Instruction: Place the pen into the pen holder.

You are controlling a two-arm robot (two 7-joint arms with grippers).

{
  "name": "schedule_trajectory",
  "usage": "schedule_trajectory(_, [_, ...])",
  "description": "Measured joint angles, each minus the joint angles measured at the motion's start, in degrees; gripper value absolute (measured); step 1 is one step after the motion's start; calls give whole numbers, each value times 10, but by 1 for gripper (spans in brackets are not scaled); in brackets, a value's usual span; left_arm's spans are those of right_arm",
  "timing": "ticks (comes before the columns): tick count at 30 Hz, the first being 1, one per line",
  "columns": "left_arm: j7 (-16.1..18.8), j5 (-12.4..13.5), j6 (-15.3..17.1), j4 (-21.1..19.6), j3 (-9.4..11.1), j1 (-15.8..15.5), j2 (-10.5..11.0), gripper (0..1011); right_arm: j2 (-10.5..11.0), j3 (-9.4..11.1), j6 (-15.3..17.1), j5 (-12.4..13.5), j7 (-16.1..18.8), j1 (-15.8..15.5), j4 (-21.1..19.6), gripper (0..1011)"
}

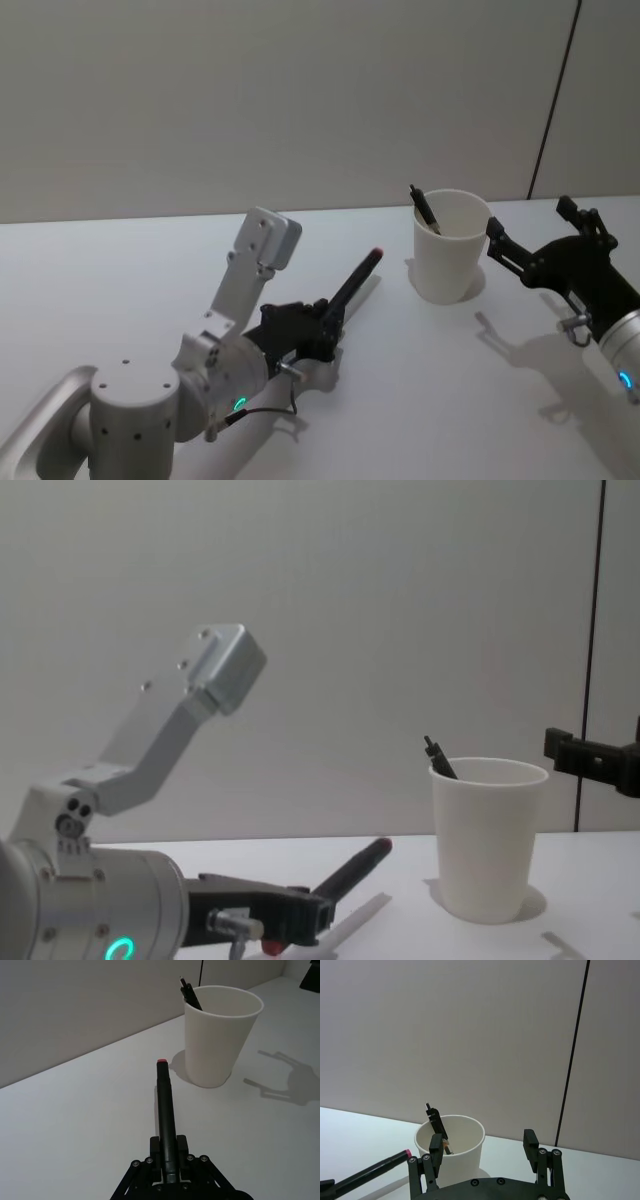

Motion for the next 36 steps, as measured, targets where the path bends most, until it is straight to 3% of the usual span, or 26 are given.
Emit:
schedule_trajectory(9, [-7, -19, -43, -11, -9, 10, 11, 190, 0, 0, 0, 0, 0, 0, 0, 1001])
schedule_trajectory(27, [-51, -62, -180, -38, -31, 39, 46, 189, 0, 0, 0, 0, 0, 0, 0, 1001])
schedule_trajectory(36, [-81, -72, -234, -43, -35, 47, 53, 189, 0, 0, 0, 0, 0, 0, 0, 1001])
